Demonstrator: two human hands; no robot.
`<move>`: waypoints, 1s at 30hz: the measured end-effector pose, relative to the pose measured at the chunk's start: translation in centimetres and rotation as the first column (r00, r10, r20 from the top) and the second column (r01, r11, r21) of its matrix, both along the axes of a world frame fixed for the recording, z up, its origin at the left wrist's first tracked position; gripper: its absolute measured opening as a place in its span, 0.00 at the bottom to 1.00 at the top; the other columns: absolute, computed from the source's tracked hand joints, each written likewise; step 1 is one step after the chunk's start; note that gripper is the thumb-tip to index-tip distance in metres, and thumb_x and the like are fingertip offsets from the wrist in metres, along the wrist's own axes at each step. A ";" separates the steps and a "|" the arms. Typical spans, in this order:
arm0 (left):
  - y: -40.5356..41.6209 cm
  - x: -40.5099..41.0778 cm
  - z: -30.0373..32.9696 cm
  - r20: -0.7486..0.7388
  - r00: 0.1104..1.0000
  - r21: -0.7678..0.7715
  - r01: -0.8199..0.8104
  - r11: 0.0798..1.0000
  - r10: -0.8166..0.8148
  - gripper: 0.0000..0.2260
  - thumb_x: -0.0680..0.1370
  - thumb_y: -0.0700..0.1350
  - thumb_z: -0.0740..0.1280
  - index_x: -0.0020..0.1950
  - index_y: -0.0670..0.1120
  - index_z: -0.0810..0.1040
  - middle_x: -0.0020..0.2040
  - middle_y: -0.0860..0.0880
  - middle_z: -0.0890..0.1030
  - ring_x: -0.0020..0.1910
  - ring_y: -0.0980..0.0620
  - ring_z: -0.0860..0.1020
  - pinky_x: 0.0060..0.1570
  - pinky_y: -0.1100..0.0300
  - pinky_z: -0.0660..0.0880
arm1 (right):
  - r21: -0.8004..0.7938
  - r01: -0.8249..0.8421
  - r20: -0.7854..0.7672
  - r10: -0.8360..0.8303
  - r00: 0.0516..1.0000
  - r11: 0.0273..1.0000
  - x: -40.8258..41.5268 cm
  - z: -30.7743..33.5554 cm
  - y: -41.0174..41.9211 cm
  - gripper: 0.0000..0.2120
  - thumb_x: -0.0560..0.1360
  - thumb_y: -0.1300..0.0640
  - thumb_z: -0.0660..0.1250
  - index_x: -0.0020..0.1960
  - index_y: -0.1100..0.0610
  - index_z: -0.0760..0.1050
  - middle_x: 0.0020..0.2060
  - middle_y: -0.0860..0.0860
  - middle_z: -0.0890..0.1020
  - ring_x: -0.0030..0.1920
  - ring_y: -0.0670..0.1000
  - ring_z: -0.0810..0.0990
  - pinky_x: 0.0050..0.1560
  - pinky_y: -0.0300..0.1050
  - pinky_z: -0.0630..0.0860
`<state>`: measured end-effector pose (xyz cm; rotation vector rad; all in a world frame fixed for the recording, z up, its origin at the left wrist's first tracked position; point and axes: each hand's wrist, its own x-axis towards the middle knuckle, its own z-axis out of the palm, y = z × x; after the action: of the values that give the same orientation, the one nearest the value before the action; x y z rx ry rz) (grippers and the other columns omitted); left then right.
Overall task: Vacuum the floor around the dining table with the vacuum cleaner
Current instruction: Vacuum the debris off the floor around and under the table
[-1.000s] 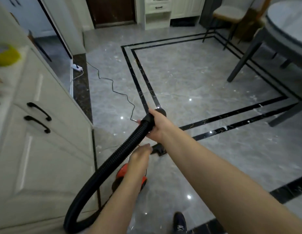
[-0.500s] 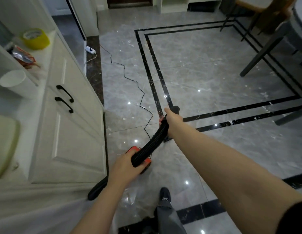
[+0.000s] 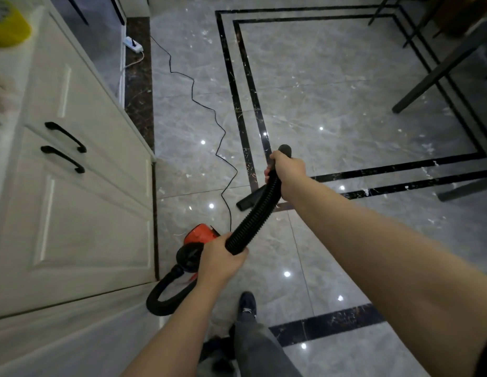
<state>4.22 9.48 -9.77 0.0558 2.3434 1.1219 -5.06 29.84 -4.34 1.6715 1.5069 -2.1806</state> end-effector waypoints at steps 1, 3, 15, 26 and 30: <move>1.2 -0.4 0.0 0.009 1.000 0.023 -0.016 1.000 0.015 0.11 0.72 0.44 0.73 0.33 0.52 0.74 0.29 0.54 0.75 0.30 0.58 0.74 0.28 0.70 0.69 | 0.002 -0.016 0.015 0.016 1.000 1.000 -0.6 0.2 1.0 0.07 0.78 0.59 0.68 0.50 0.62 0.73 0.29 0.54 0.77 0.26 0.51 0.75 0.30 0.44 0.76; 3.3 -0.9 -0.1 0.035 0.999 0.085 -0.039 0.996 0.036 0.12 0.73 0.42 0.73 0.34 0.53 0.73 0.30 0.55 0.74 0.30 0.58 0.74 0.28 0.69 0.70 | 0.012 -0.041 0.043 0.040 0.998 0.999 -1.7 0.6 2.8 0.07 0.78 0.59 0.68 0.51 0.63 0.73 0.28 0.54 0.77 0.26 0.51 0.75 0.30 0.44 0.76; 8.9 -1.6 0.3 0.140 0.988 0.250 -0.101 0.963 0.067 0.07 0.74 0.42 0.73 0.42 0.51 0.76 0.36 0.56 0.76 0.35 0.60 0.75 0.33 0.69 0.72 | 0.011 -0.148 0.041 0.148 0.988 0.989 -5.0 1.4 6.7 0.12 0.76 0.61 0.69 0.57 0.64 0.75 0.32 0.56 0.80 0.30 0.51 0.78 0.31 0.43 0.78; 3.6 -3.3 0.4 0.287 0.919 0.200 0.219 0.955 -0.270 0.08 0.71 0.46 0.74 0.38 0.51 0.74 0.34 0.55 0.76 0.35 0.56 0.76 0.37 0.60 0.74 | -0.041 -0.064 0.053 0.066 0.996 0.997 -2.5 0.9 4.1 0.07 0.79 0.59 0.68 0.51 0.63 0.73 0.33 0.55 0.78 0.30 0.51 0.77 0.31 0.44 0.76; 1.3 -4.1 0.6 0.330 0.843 0.220 0.369 0.903 -0.425 0.10 0.70 0.50 0.75 0.37 0.55 0.73 0.35 0.57 0.78 0.37 0.58 0.77 0.38 0.64 0.74 | -0.067 0.077 0.070 -0.072 0.995 0.995 -0.6 0.9 3.0 0.10 0.79 0.57 0.68 0.53 0.63 0.73 0.34 0.56 0.78 0.28 0.51 0.77 0.28 0.43 0.77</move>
<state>0.15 10.82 -9.15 0.3416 1.7996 0.9907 -5.62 32.82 -3.45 1.7877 1.3575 -2.1610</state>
